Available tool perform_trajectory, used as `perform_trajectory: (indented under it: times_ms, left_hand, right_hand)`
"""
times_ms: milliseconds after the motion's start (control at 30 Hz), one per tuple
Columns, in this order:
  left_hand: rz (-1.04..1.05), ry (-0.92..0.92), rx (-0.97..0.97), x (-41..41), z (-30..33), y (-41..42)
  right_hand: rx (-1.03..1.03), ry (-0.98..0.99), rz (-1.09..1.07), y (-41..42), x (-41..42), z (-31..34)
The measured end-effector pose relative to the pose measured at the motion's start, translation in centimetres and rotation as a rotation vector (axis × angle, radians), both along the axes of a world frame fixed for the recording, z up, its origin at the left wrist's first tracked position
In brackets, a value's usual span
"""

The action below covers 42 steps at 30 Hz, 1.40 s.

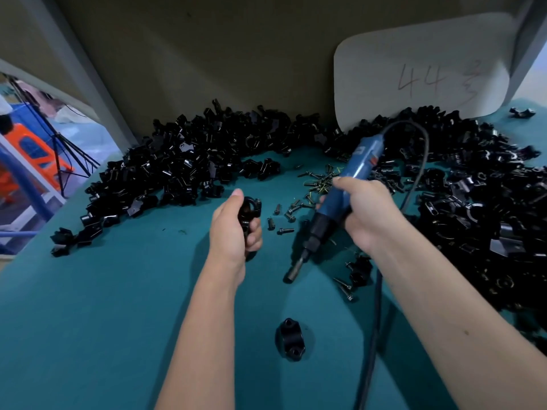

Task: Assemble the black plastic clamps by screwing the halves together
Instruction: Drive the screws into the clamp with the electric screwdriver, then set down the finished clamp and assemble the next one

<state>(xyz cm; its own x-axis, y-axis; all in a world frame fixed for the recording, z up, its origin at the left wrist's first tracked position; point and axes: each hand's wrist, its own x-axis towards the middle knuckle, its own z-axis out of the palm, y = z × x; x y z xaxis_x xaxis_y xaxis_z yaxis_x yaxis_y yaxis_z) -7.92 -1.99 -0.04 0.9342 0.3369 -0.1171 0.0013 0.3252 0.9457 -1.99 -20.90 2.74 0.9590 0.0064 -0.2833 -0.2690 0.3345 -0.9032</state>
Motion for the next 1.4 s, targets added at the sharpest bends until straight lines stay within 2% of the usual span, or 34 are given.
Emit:
perform_trajectory:
  times_ms: [100, 167, 300, 367, 467, 500, 533, 600, 633, 700, 767, 833, 933, 1067, 1133, 1267, 1400]
  left_hand:
    - [-0.017, -0.009, -0.031, 0.1, 0.1, -1.0]
    - [0.024, -0.012, 0.033, 0.2, 0.0, -1.7]
    - [0.080, 0.032, 0.252, 0.1, -0.2, -2.8]
    - [0.070, 0.001, 0.313, 0.0, 0.0, -3.0]
    - [0.073, -0.080, 0.673, -0.2, 0.4, -3.8]
    - [0.089, -0.112, 0.776, -0.4, 0.7, -4.2]
    - [0.109, -0.146, 0.830, -0.4, 1.0, -4.9]
    - [0.180, -0.204, 0.883, -0.4, 1.7, -6.2]
    - [0.207, -0.228, 0.895, -0.3, 2.2, -7.3]
    - [0.233, -0.267, 0.845, -0.3, 3.0, -10.0]
    - [0.220, -0.250, 0.769, -0.1, 3.6, -13.0]
    - [0.144, -0.212, 0.776, 0.3, 4.2, -16.1]
    - [-0.005, -0.158, 0.930, 1.1, 4.7, -20.2]
    - [-0.170, -0.330, 1.134, 1.4, 5.0, -25.9]
    - [-0.277, -0.367, 1.178, 1.5, 4.9, -28.0]
    - [-0.357, -0.415, 1.352, 1.3, 4.0, -30.6]
    - [-0.342, -0.410, 1.286, 2.4, 4.4, -30.2]
  right_hand:
    - [-0.472, -0.082, 0.132, 0.2, -0.2, -0.6]
    - [-0.652, -0.121, 0.181, -0.2, 0.1, -1.0]
    - [-1.050, -0.267, 0.087, -1.4, 0.7, -0.6]
    - [-1.177, -0.338, 0.023, -1.9, 0.8, -0.2]
    - [-1.497, -0.488, 0.002, -2.5, 0.7, 0.5]
    - [-1.475, -0.545, 0.020, -2.5, 0.6, 1.0]
    - [-1.343, -0.575, 0.087, -2.8, 0.4, 1.7]
    - [-0.868, -0.573, 0.350, -2.9, -0.1, 3.0]
    - [-0.731, -0.582, 0.466, -3.4, -0.6, 3.5]
    - [-0.654, -0.647, 0.570, -5.0, -1.2, 4.2]
    - [-0.645, -0.641, 0.524, -7.3, -1.5, 4.9]
    - [-0.700, -0.585, 0.407, -10.5, -1.6, 5.5]
    - [-0.918, -0.449, 0.230, -15.8, -2.2, 6.4]
    - [-1.352, -0.263, 0.025, -22.1, -3.2, 8.0]
    - [-1.490, -0.237, -0.149, -24.0, -3.4, 8.7]
    - [-1.408, -0.235, -0.285, -24.5, -3.0, 9.1]
    - [-1.408, -0.326, -0.291, -21.9, 0.5, 9.1]
